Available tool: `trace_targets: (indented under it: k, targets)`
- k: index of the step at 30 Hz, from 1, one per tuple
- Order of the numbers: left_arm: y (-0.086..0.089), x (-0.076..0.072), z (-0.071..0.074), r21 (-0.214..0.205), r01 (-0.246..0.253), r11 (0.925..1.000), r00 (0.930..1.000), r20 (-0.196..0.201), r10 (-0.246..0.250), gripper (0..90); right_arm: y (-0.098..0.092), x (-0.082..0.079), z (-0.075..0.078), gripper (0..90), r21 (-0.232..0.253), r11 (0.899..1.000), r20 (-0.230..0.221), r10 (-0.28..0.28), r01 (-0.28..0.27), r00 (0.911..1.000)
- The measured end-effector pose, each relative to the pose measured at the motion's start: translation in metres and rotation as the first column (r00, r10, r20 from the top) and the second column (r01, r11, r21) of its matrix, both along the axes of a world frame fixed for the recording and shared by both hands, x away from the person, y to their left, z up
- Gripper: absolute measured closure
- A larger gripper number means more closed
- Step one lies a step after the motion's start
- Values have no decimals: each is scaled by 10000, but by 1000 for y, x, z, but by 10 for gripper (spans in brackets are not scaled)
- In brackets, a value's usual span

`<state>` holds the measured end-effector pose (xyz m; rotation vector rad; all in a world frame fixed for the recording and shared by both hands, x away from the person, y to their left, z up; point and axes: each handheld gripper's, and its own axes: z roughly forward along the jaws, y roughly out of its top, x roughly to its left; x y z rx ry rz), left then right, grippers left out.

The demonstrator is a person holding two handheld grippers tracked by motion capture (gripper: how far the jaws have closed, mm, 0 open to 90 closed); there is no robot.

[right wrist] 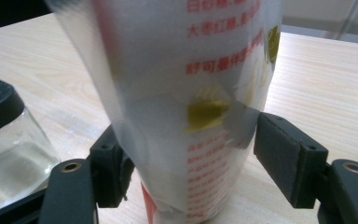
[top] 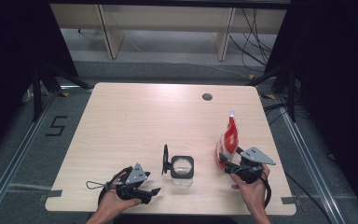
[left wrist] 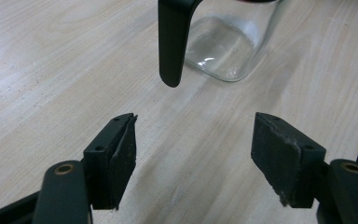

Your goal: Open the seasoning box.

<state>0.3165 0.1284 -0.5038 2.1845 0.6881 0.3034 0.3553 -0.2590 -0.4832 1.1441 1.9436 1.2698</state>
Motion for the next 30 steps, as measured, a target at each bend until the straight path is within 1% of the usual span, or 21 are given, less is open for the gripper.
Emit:
trace_targets:
  k: [2, 3, 5, 6, 7, 8, 9, 10, 11, 12, 13, 14, 15, 20, 21, 23, 25, 26, 28, 29, 30]
  targets:
    - [-1, -1, 0, -122, -75, 9999, 10000, 2, 75, 308, -2, -1, 2, 343, 276, 9994, -398, 230, -219, 9989]
    - [-1, -1, -1, -170, -79, 9998, 10000, -17, 79, 310, -7, 2, 2, 351, 89, 9982, -296, 602, -599, 9977]
    - [-1, 0, -1, -170, -64, 9998, 10000, -4, 64, 310, -8, 2, 2, 353, 106, 9977, -310, 669, -666, 9973]
    - [0, 0, 0, -44, 29, 10000, 10000, -15, -29, 311, -12, 4, 4, 358, 5, 9948, -385, 1021, -1022, 9940]
    - [0, 0, 0, -33, 12, 10000, 10000, 12, -12, 311, -13, 3, 4, 362, 135, 9956, -567, 935, -929, 9940]
    - [0, 0, 0, 28, -12, 10000, 10000, 48, 12, 311, -16, 6, 4, 363, 11, 9927, -335, 1208, -1208, 9921]
    - [0, 0, -1, -25, -49, 10000, 10000, -13, 49, 311, -18, 6, 3, 365, 152, 9913, -422, 1314, -1309, 9904]
    - [-1, 0, -1, -182, -64, 9998, 10000, -14, 63, 311, -22, 9, 5, 371, -48, 9881, -321, 1535, -1537, 9876]
    - [-1, 0, -1, -182, -64, 9998, 10000, -14, 63, 311, -21, 7, 4, 372, 180, 9894, -523, 1449, -1442, 9881]
    - [1, 1, 0, 35, 38, 10000, 10000, 72, -39, 311, -21, 7, 4, 372, 180, 9894, -523, 1449, -1442, 9881]
    - [0, -1, 0, -299, -217, 9993, 9996, -166, 212, 310, -22, 8, 5, 372, -203, 9890, -233, 1463, -1468, 9890]
    - [0, -1, 0, -299, -217, 9993, 9996, -166, 212, 310, -22, 8, 5, 372, -203, 9890, -233, 1463, -1468, 9890]
    - [1, 0, 0, -101, -215, 9997, 9997, -94, 214, 310, -20, 6, 4, 371, 53, 9908, -369, 1352, -1351, 9901]
    - [-1, -1, 0, -301, -205, 9993, 9997, -158, 201, 310, -15, 2, 1, 296, -39, 9983, -102, 587, -587, 9982]
    - [0, 1, 0, -128, -4, 9999, 10000, 51, 5, 310, -12, -1, 1, 293, 250, 9994, -308, 253, -245, 9992]
    - [-1, -1, -1, -255, -216, 9994, 9997, -138, 212, 310, -12, 0, 1, 289, 47, 9998, -178, 202, -201, 9996]
    - [0, 1, 0, 12, -39, 10000, 10000, 67, 39, 309, -9, 0, 0, 274, 241, 9996, -114, -125, 127, 9999]
    - [0, 1, 0, 10, 48, 10000, 10000, 33, -48, 309, -8, -1, 0, 268, 241, 9995, -203, -205, 210, 9996]
    - [-1, 0, -1, -200, -67, 9998, 10000, -17, 67, 308, -4, -2, 0, 267, 732, 9961, -442, -455, 486, 9980]
    - [0, 0, 0, -72, 33, 10000, 10000, 39, -33, 307, -6, 0, -1, 268, 749, 9962, -276, -427, 447, 9987]
    - [-1, -1, -1, -155, -162, 9997, 9998, -140, 160, 307, -5, -1, -1, 270, 775, 9958, -405, -466, 497, 9981]
